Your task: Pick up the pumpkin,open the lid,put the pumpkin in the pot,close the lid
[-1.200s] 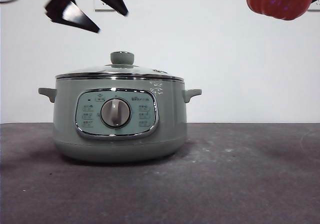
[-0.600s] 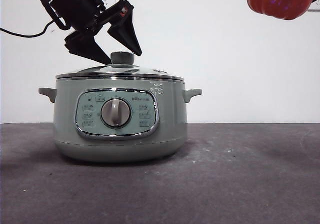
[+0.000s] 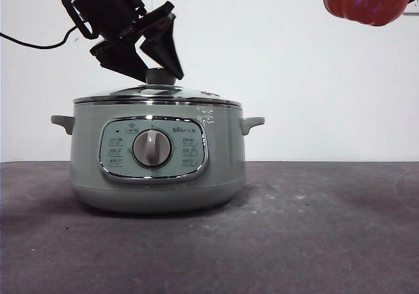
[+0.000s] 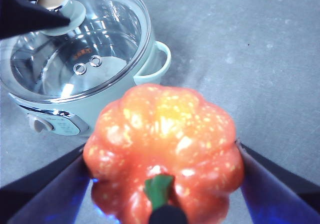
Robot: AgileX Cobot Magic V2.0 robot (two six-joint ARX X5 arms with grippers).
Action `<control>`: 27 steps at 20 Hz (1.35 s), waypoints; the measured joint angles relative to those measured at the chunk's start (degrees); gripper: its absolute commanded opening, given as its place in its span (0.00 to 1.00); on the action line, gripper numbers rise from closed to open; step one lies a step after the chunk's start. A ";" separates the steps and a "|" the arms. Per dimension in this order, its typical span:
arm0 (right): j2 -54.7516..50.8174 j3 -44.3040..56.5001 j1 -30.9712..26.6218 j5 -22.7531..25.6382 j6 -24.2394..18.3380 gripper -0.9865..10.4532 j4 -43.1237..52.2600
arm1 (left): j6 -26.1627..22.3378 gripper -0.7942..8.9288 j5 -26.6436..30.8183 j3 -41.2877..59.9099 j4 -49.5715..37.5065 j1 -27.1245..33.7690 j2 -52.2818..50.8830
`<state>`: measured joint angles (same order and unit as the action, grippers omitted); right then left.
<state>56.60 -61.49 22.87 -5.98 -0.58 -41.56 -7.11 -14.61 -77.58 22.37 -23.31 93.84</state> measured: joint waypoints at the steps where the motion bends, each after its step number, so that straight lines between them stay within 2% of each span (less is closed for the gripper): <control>1: 0.00 0.00 0.00 0.00 -0.02 0.08 0.00 | -0.11 0.07 0.15 0.00 0.00 0.07 0.00; 15: 0.00 0.00 0.00 0.00 0.00 0.08 0.00 | -0.57 0.07 0.52 -0.20 1.27 0.11 -1.79; 20: 0.13 0.00 0.02 -0.13 0.00 0.08 1.22 | -0.48 0.07 0.09 -0.20 3.52 1.18 -10.12; 23: 1.44 0.00 0.22 -3.96 0.42 0.08 5.49 | -0.44 0.07 0.52 -0.20 7.30 2.97 -16.74; 27: 7.17 -1.97 3.98 -4.35 1.29 0.08 10.08 | -0.42 0.07 1.86 -0.20 14.97 4.92 -26.95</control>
<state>63.77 -63.46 26.85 -10.33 0.71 -31.48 -7.53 -12.75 -77.78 37.34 -18.39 66.89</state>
